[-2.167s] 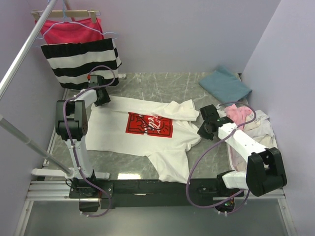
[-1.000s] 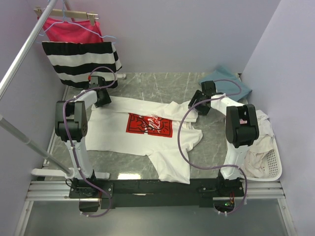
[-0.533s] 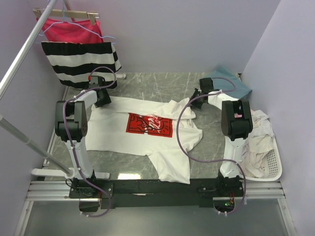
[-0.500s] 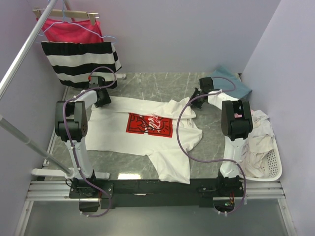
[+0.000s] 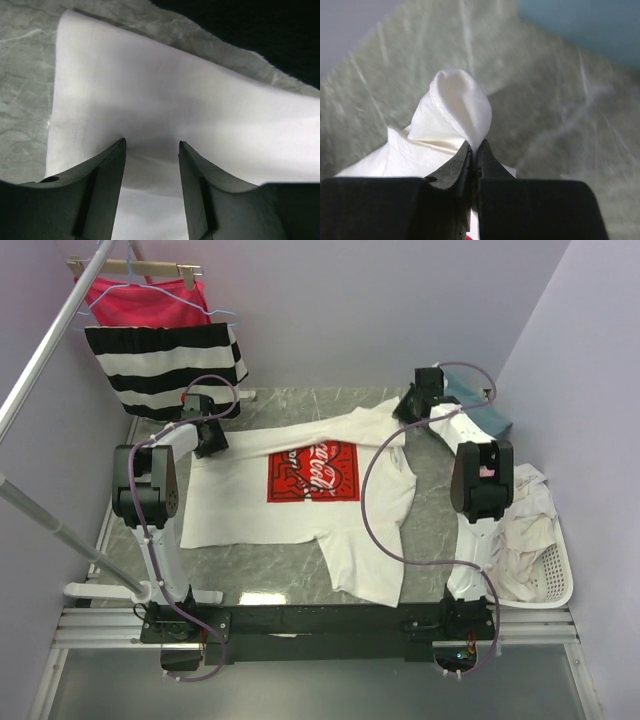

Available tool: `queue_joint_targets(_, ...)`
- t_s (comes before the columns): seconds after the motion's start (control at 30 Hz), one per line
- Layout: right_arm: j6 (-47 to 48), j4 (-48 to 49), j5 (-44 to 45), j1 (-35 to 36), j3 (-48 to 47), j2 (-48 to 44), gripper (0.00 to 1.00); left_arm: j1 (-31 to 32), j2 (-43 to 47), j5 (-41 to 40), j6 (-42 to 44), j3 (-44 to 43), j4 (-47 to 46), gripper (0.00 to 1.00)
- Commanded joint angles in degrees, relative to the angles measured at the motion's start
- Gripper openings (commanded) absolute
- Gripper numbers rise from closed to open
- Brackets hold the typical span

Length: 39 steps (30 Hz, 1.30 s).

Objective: Fold and stack the t-shirts
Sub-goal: Fold the flattened tshirt in 1/3 of the way

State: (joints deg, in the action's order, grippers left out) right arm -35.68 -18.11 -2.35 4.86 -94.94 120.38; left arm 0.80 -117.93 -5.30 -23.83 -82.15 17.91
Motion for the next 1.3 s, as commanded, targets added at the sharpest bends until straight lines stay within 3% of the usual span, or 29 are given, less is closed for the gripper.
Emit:
queue_joint_targets(0.0, 1.7, 1.4, 3.8, -1.7, -11.5, 6.4, 0.00, -0.2, -2.3, 1.2, -0.9, 1.4, 2.4, 0.53)
queue_joint_targets(0.07, 2.2, -1.0, 4.5, -1.7, -15.3, 9.0, 0.01, -0.2, -1.9, 1.6, -1.3, 1.7, 1.8, 0.54)
queue_joint_targets(0.13, 2.9, -2.4, 3.8, -2.0, -19.8, 12.2, 0.16, -0.2, -1.0, 2.3, -1.7, 2.8, 0.1, 0.54)
queue_joint_targets(0.2, 3.5, -3.8, 4.2, -1.9, -22.2, 13.2, 0.39, 0.0, -0.2, 2.1, -2.1, 3.9, -0.8, 0.56)
queue_joint_targets(0.37, 5.1, -0.9, 7.5, -1.9, -16.4, 6.5, 0.58, 0.1, 4.9, -3.0, -3.0, 7.5, -3.9, 0.58)
queue_joint_targets(0.5, 5.7, 2.5, 2.6, -1.8, -6.6, -1.8, 0.58, 0.4, 8.9, -3.1, -3.7, 10.3, -6.7, 0.60)
queue_joint_targets(0.57, 6.1, 1.2, -2.5, -1.9, -6.7, -1.6, 0.58, 0.8, 9.8, -2.2, -3.7, 10.5, -7.0, 0.60)
queue_joint_targets(0.8, 5.9, -3.9, -9.6, -1.6, -16.2, 8.2, 0.59, 1.9, 8.3, 1.2, -3.6, 7.0, -3.9, 0.61)
queue_joint_targets(1.07, 5.9, -9.0, -6.8, -2.1, -24.3, 15.7, 0.57, 2.2, 11.7, -0.7, -3.2, 7.6, -2.8, 0.68)
queue_joint_targets(1.27, 5.4, -10.5, -7.1, -2.4, -25.1, 17.9, 0.56, 2.3, 13.0, 1.0, -3.4, 8.1, -3.6, 0.73)
